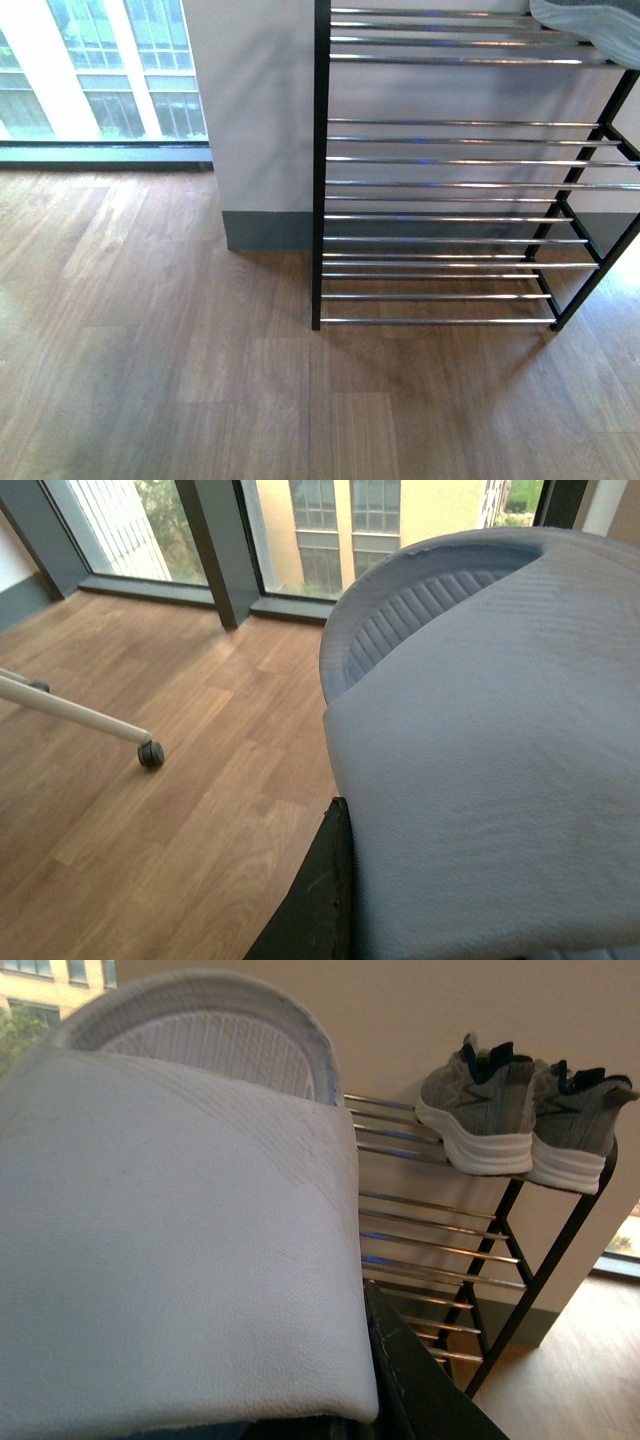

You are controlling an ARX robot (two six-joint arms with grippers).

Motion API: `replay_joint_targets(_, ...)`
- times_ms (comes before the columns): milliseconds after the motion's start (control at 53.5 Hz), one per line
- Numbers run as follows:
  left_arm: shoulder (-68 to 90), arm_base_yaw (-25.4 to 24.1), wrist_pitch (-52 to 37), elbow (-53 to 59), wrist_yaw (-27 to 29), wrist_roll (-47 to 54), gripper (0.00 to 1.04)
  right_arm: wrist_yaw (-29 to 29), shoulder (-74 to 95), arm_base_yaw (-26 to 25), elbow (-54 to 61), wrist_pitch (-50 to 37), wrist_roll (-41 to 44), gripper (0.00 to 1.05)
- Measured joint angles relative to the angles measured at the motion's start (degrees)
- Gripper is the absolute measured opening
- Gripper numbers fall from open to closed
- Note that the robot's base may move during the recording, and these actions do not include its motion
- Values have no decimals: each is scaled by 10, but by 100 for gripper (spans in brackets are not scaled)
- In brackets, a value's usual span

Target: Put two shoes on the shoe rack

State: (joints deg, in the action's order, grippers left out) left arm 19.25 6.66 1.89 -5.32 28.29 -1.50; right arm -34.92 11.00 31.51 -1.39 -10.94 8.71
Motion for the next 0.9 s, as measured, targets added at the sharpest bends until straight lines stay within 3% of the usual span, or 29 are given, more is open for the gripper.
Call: replay_joint_targets(898, 0, 0, 0, 0, 0, 0, 2, 0, 2, 0, 0, 2, 0, 1)
